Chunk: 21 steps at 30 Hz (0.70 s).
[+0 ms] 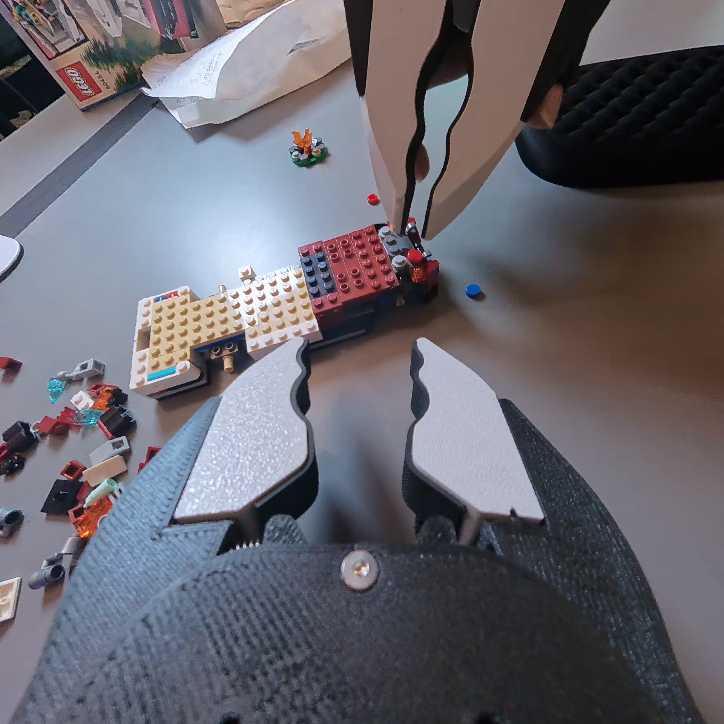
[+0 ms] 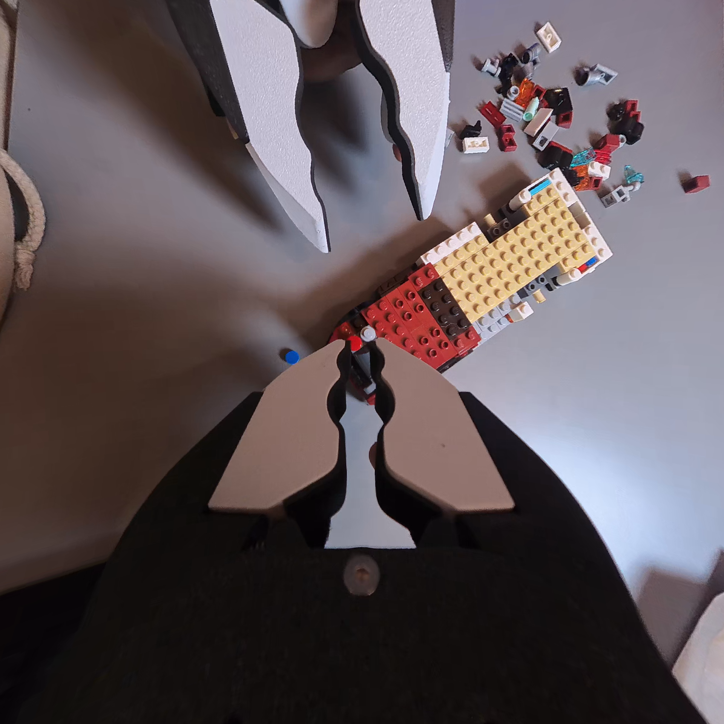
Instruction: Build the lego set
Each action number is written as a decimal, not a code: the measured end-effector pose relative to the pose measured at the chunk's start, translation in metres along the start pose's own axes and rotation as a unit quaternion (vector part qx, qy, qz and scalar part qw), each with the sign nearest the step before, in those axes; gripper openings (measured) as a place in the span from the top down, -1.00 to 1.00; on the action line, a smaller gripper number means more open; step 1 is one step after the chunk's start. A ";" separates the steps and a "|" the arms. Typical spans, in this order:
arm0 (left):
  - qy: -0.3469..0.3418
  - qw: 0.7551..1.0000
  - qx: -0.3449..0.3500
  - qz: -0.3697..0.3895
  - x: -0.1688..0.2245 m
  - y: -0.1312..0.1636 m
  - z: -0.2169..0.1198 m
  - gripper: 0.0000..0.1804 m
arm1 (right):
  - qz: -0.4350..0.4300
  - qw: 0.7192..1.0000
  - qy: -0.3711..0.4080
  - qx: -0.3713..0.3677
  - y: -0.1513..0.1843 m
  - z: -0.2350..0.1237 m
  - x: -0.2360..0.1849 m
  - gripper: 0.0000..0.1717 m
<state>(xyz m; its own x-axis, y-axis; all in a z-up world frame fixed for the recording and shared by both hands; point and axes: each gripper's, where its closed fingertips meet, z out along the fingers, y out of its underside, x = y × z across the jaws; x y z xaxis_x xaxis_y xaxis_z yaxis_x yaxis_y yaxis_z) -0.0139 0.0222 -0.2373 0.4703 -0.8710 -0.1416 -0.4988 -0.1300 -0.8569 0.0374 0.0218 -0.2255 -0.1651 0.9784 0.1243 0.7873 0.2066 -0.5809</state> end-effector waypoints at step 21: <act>0.005 1.000 -0.001 0.006 0.003 0.000 -0.001 0.46 | -0.003 0.997 -0.020 -0.079 0.008 0.013 -0.001 1.00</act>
<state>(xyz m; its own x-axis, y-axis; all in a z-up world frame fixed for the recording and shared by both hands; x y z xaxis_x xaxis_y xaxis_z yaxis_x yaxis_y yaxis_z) -0.0131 0.0195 -0.2376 0.4569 -0.8773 -0.1466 -0.5052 -0.1203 -0.8545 0.0363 0.0228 -0.2405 -0.1904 0.9773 0.0930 0.8694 0.2118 -0.4465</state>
